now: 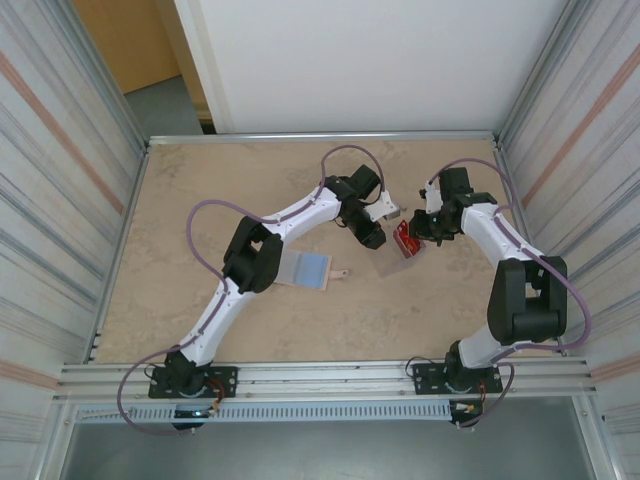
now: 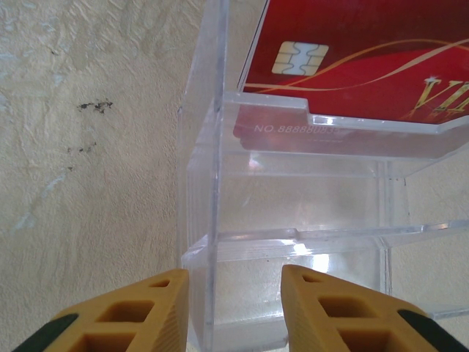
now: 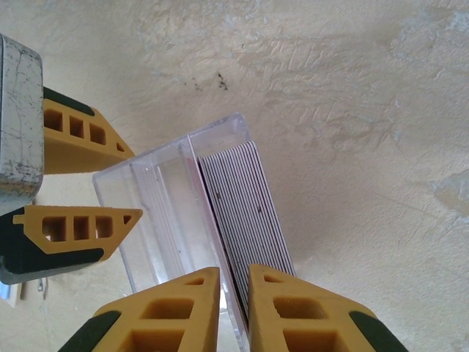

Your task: Put the credit cards into the card holder

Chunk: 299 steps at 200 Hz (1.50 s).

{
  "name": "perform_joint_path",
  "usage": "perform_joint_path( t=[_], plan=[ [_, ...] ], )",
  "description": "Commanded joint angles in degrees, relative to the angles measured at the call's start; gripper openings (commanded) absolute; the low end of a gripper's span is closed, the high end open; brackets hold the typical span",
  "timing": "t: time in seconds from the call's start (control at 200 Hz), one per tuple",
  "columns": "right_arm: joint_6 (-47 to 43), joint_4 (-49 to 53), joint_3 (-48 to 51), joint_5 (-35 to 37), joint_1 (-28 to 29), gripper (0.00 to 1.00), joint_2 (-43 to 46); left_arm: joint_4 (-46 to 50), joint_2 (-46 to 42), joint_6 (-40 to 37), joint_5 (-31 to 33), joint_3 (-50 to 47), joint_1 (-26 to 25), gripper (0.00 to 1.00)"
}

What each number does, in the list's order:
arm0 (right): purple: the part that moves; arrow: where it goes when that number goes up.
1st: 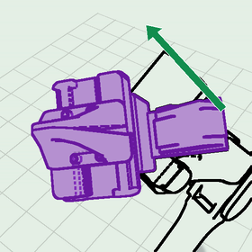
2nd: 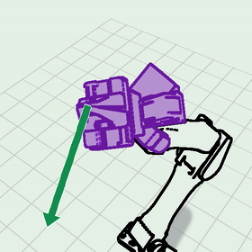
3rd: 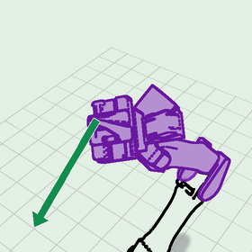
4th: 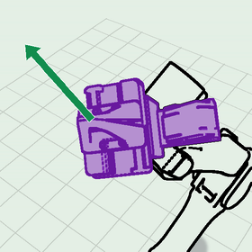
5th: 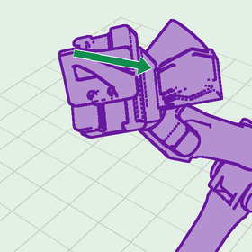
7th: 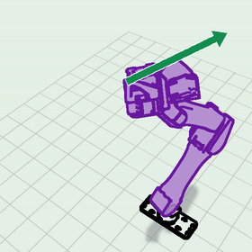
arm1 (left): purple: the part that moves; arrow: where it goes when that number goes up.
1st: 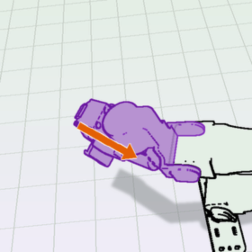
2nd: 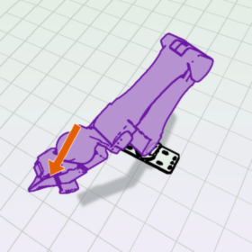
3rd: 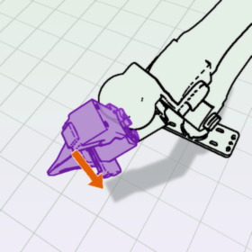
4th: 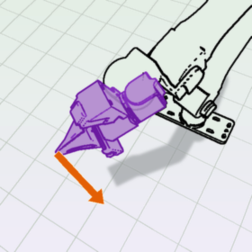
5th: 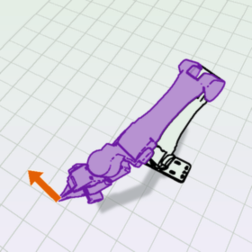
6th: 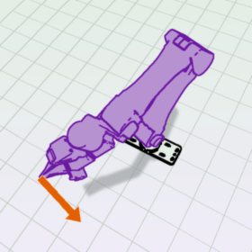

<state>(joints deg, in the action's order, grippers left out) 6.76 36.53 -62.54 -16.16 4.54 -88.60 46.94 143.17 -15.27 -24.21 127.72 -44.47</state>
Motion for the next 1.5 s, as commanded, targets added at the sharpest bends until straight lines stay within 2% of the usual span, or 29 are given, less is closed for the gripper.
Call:
perform_joint_path(
  t=[0.0,0.195,0.286,0.556,1.123,1.493],
  plan=[
    [-1.37,1.42,-0.51,-0.20,0.39,0.14,-0.29,3.90,3.43,-2.12,1.95,-1.90,-1.28,0.36],
    [-1.43,1.35,-0.39,-0.64,0.34,0.09,-0.17,3.90,3.44,-2.15,1.92,-1.86,-1.24,0.36],
    [-1.77,1.52,-0.54,-1.23,0.34,0.00,-0.17,3.87,3.45,-2.17,2.04,-1.87,-1.24,0.36],
    [-2.28,1.59,-0.49,-2.42,0.19,0.00,1.14,3.86,3.48,-2.14,2.00,-1.94,-1.26,0.36],
    [-1.55,1.48,-0.34,-10.11,-3.54,0.00,6.13,3.86,1.04,-1.59,1.40,-1.77,-1.15,0.37],
    [5.06,-2.66,1.46,-19.79,-7.15,0.00,13.55,4.32,-9.96,-0.75,0.10,-2.50,0.64,0.57]
  ],
)
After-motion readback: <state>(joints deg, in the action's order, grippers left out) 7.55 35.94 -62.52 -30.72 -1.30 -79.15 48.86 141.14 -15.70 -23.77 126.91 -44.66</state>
